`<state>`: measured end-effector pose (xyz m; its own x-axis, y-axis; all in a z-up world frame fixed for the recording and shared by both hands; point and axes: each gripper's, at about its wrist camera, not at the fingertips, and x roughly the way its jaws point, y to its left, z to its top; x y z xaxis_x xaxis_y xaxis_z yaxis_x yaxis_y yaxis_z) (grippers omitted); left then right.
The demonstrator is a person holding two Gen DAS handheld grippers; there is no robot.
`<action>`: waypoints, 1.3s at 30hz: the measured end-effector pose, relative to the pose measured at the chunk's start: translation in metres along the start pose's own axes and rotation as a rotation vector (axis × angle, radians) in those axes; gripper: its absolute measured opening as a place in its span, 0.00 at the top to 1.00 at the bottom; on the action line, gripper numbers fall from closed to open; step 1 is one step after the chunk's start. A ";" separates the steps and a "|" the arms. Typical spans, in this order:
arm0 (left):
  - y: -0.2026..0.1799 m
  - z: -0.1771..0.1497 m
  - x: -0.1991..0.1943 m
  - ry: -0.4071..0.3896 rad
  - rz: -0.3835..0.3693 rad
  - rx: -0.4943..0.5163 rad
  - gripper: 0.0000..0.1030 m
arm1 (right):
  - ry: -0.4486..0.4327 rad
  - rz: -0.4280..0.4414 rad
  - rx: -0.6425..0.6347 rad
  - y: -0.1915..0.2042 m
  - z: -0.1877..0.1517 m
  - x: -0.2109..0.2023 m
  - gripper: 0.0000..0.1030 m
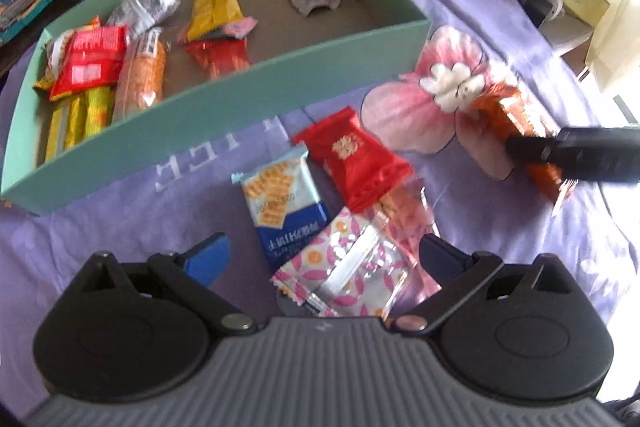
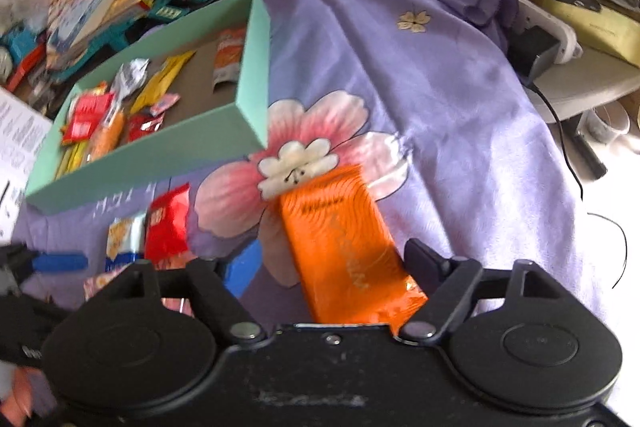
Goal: Organize snacks
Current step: 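Grasp the pink tube candy with the left tool while the right tool grasps the orange packet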
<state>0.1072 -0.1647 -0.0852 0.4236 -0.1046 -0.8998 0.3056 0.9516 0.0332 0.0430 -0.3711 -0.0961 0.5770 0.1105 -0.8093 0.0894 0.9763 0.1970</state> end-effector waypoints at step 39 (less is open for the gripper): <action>-0.034 -0.025 0.002 0.036 -0.155 -0.002 0.82 | -0.015 0.015 0.095 -0.026 -0.064 -0.050 0.26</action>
<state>0.0762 -0.1898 -0.0995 0.3410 -0.2398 -0.9090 0.3627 0.9256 -0.1081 -0.0396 -0.3899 -0.0963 0.5910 0.1213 -0.7975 0.1568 0.9525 0.2611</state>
